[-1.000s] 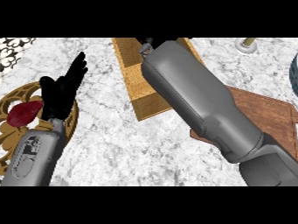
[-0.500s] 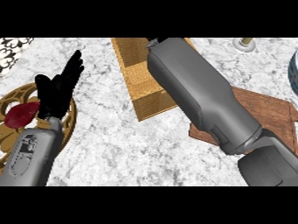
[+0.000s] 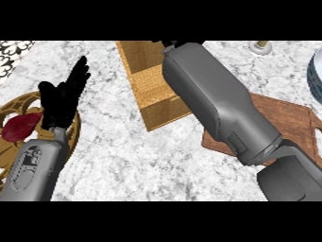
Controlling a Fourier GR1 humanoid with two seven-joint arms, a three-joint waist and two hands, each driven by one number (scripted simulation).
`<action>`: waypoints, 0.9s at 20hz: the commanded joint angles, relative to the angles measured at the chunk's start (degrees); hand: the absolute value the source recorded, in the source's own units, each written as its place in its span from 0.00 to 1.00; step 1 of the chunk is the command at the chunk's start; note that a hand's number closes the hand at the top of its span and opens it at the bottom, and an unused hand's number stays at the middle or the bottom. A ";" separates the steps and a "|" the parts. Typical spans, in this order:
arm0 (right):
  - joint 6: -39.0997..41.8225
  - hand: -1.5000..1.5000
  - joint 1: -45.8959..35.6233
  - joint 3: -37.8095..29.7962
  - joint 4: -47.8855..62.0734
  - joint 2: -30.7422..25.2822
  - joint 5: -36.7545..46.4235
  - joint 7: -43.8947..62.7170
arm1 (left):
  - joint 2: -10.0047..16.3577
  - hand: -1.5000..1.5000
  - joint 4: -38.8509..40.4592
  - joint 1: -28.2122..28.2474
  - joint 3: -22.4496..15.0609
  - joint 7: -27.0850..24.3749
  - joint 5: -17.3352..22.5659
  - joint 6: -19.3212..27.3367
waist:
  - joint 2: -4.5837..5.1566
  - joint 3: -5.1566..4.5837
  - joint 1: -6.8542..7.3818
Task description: Pick the bell pepper from the cutting board and place it in the basket
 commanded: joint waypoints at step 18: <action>29.29 1.00 -7.88 16.40 11.04 0.22 3.13 2.14 | 0.14 0.50 0.14 0.35 0.41 0.17 0.64 -0.87 | -0.15 -0.03 -0.80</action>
